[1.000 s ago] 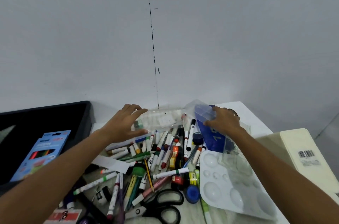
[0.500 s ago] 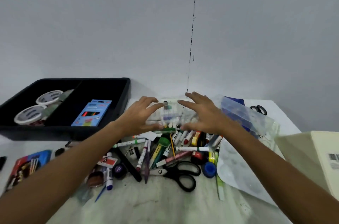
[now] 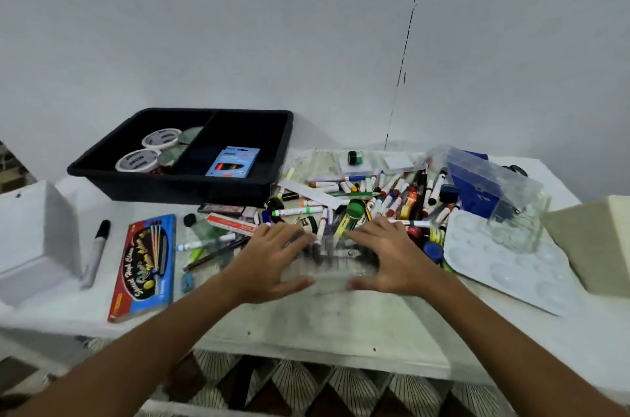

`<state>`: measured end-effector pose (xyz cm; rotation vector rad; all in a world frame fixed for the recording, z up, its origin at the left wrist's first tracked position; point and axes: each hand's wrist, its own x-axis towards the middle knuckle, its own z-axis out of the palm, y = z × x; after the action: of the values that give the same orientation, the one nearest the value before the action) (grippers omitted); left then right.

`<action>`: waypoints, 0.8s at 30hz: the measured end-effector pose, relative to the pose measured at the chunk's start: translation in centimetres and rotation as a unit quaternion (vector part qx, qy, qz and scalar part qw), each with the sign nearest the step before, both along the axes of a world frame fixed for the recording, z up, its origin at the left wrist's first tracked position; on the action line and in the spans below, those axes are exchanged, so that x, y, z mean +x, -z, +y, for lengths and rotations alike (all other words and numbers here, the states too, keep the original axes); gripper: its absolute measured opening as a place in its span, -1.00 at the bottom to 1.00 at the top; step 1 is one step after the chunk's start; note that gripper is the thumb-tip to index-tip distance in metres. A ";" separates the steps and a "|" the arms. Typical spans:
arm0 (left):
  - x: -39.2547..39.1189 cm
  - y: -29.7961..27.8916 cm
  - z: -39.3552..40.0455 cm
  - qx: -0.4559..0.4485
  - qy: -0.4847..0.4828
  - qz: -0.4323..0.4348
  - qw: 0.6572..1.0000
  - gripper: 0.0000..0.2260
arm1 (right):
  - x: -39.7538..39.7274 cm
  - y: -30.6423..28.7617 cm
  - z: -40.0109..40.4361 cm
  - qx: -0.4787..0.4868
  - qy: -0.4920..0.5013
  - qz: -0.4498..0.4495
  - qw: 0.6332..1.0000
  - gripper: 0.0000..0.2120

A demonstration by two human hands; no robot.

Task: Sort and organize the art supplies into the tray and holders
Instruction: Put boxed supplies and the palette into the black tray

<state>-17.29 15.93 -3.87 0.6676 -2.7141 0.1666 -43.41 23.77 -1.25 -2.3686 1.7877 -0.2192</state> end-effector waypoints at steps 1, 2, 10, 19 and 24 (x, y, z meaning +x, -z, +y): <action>0.4 0.6 0.8 0.003 -0.002 -0.006 1.000 -0.39 | 0.5 0.5 0.9 0.001 0.005 0.005 1.000 0.00; 0.6 1.1 1.6 0.006 -0.004 -0.012 1.000 -0.38 | 0.8 1.0 1.8 0.005 0.011 0.007 1.000 0.01; 0.4 3.5 5.0 -0.007 0.002 -0.019 1.000 -0.39 | 1.5 3.1 5.5 0.048 0.029 0.010 0.998 0.02; -1.3 2.8 3.5 0.006 -0.024 -0.004 1.000 -0.43 | -0.1 1.8 4.7 0.014 0.049 0.017 0.999 -0.02; -5.2 0.8 0.7 0.007 -0.038 0.044 0.998 -0.54 | -4.1 0.4 1.0 -0.137 0.130 -0.095 0.977 -0.60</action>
<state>-22.54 16.66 -4.70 0.7635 -2.6103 0.1341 -47.53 24.82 -1.63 -2.1770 2.0804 -0.7434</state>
